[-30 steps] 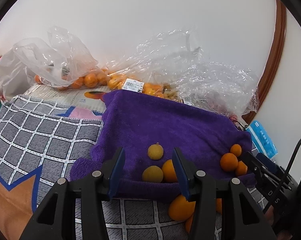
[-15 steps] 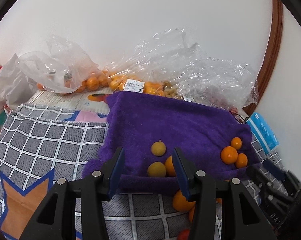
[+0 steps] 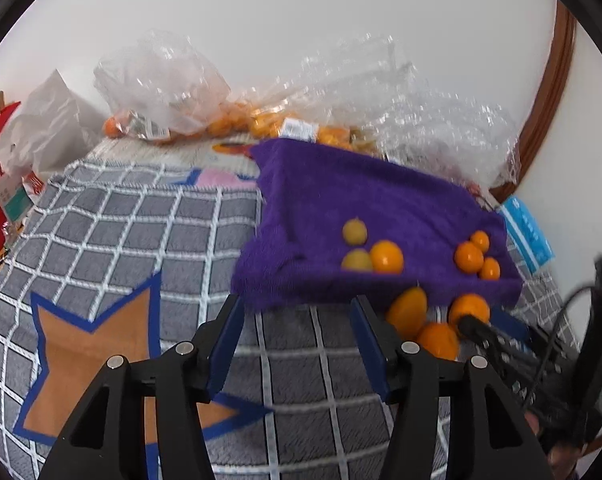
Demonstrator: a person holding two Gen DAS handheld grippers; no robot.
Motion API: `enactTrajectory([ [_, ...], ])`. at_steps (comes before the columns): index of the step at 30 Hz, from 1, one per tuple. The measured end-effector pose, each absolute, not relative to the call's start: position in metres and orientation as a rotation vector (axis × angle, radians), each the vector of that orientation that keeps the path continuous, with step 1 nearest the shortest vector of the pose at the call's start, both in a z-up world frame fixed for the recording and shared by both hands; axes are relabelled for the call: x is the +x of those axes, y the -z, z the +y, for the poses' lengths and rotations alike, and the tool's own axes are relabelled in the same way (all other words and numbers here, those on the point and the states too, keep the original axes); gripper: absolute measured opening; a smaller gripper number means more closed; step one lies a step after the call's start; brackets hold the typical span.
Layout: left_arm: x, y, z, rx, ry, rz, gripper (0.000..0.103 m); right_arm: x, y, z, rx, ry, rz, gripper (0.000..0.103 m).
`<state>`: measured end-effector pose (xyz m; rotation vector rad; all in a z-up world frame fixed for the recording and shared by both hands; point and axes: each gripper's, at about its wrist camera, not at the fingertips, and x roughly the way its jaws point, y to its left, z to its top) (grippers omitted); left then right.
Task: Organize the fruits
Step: 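Withdraw both open grippers back toward the remaining oranges, then grasp a large orange with the right gripper while the left grasps another orange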
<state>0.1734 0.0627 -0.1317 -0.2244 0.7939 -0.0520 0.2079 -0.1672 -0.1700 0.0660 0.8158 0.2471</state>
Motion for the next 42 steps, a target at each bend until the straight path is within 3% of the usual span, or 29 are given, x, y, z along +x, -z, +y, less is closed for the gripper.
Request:
enactTrajectory([
  [4, 0.175, 0.137, 0.053, -0.216, 0.101, 0.824, 0.053, 0.218, 0.175, -0.162, 0.044, -0.227, 0.852, 0.057],
  [7, 0.180, 0.137, 0.040, -0.209, 0.150, 0.826, 0.053, 0.222, 0.176, -0.162, 0.051, -0.246, 0.863, 0.043],
  [21, 0.213, 0.157, -0.001, -0.266, 0.265, 0.912, 0.044, 0.201, 0.166, -0.235, 0.117, -0.133, 0.750, 0.043],
  [25, 0.221, 0.161, -0.001, -0.322, 0.281, 0.948, 0.033, 0.206, 0.168, -0.246, 0.178, -0.151, 0.760, 0.043],
  [42, 0.194, 0.153, 0.045, -0.234, 0.111, 0.994, 0.033, 0.205, 0.169, -0.242, 0.170, -0.167, 0.761, 0.043],
])
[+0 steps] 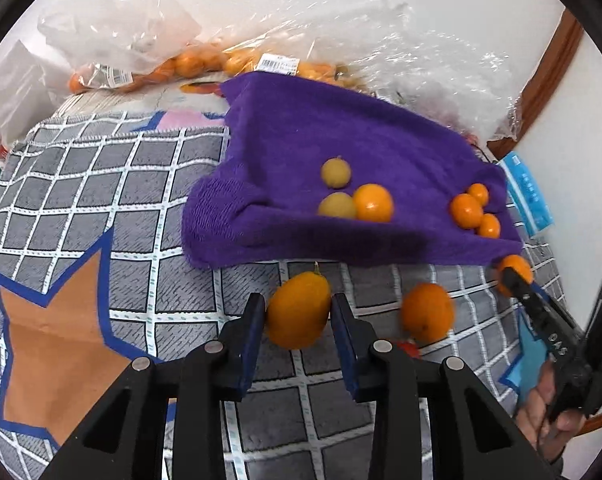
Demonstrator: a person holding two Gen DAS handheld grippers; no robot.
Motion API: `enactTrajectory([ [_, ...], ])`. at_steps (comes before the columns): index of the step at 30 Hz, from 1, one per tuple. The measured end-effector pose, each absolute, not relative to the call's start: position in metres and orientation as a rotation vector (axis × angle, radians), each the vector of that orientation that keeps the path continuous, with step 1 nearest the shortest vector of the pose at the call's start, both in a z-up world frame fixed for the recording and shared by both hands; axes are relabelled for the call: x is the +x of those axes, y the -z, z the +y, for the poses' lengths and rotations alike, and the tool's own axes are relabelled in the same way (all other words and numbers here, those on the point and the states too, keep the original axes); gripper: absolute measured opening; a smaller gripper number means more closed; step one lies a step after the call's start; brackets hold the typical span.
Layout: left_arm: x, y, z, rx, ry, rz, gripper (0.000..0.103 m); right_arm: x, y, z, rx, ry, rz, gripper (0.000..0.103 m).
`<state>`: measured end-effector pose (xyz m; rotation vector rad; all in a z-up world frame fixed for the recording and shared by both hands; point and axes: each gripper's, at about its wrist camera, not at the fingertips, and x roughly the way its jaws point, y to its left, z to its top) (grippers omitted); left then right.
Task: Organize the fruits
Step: 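Grasp a large orange with the right gripper while the left grasps another orange, then lift both held oranges toward the purple towel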
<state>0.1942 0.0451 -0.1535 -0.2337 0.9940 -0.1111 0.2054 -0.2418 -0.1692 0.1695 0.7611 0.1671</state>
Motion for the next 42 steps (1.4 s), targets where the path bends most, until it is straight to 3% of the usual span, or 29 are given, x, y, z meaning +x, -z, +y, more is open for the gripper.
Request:
enactTrajectory([
  [9, 0.193, 0.169, 0.035, -0.166, 0.079, 0.868, 0.030, 0.208, 0.170, -0.242, 0.178, -0.182, 0.759, 0.043],
  [27, 0.160, 0.141, 0.028, -0.165, 0.137, 0.638, 0.030, 0.196, 0.162, -0.238, 0.158, -0.228, 0.695, 0.043],
  [42, 0.160, 0.139, 0.036, -0.200, 0.085, 0.616, 0.030, 0.188, 0.155, -0.235, 0.147, -0.246, 0.644, 0.043],
])
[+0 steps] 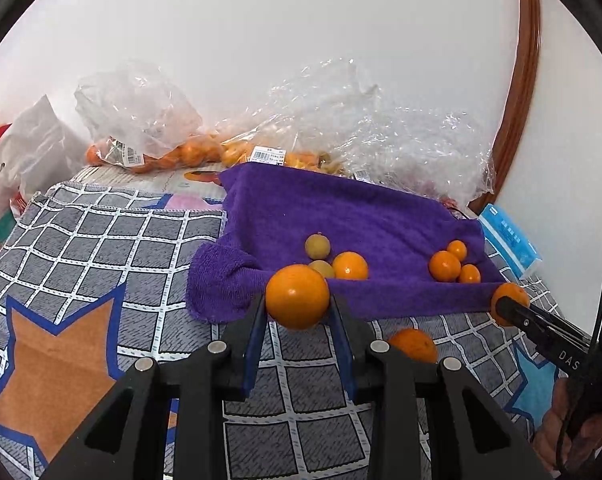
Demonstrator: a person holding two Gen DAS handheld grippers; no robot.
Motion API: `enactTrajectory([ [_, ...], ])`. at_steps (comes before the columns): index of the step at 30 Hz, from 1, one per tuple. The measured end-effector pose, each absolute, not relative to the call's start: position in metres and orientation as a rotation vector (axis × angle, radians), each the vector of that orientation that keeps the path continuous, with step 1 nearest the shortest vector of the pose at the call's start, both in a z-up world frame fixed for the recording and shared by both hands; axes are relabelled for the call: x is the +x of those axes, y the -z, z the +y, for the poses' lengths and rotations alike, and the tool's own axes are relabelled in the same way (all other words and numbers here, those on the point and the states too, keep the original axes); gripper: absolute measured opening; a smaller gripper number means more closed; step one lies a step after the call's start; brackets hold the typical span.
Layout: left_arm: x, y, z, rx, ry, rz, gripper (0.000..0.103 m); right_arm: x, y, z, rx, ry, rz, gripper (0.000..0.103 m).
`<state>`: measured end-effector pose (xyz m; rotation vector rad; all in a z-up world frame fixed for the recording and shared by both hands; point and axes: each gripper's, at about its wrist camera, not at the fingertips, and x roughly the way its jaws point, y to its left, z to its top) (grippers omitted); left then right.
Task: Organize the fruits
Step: 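Lift both held oranges toward the purple towel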
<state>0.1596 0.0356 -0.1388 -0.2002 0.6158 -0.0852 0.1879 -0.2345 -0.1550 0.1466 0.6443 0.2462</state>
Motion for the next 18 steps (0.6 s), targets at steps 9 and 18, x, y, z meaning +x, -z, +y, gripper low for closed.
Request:
enactTrajectory([
  [9, 0.1610, 0.1396, 0.0362, -0.204, 0.082, 0.620, 0.030, 0.1879, 0.1555, -0.2358, 0.152, -0.248, 0.645, 0.043],
  [18, 0.1607, 0.1392, 0.0364, -0.208, 0.085, 0.618, 0.030, 0.1877, 0.1552, -0.2343, 0.153, -0.244, 0.646, 0.043],
])
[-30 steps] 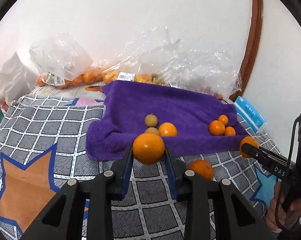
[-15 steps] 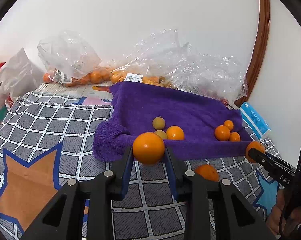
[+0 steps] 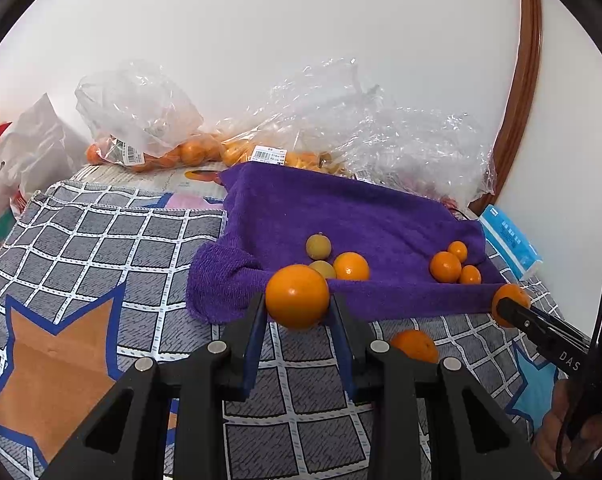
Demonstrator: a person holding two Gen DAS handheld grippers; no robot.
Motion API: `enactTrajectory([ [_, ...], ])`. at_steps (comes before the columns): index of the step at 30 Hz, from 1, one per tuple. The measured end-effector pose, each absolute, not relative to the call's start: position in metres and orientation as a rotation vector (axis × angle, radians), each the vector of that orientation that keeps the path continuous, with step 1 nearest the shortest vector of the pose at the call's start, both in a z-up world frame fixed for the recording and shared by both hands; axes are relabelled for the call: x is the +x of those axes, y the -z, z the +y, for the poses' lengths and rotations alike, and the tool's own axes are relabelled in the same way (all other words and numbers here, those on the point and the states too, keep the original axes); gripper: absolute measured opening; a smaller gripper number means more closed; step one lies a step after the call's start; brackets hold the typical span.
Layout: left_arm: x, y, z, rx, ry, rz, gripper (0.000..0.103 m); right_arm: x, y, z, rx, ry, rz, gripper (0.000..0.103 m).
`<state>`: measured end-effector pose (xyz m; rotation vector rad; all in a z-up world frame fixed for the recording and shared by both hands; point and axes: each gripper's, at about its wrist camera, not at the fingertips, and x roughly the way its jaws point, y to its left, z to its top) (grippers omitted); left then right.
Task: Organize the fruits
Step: 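Lift both held oranges toward the purple towel, then carry both held oranges over the purple towel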
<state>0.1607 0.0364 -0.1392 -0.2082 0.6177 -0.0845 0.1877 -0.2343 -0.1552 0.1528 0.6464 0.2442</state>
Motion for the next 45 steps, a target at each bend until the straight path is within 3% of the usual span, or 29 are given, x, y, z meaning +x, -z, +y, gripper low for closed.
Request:
enactTrajectory([
  [45, 0.156, 0.127, 0.041, -0.250, 0.089, 0.613, 0.030, 0.180, 0.151, -0.221, 0.071, -0.233, 0.651, 0.043],
])
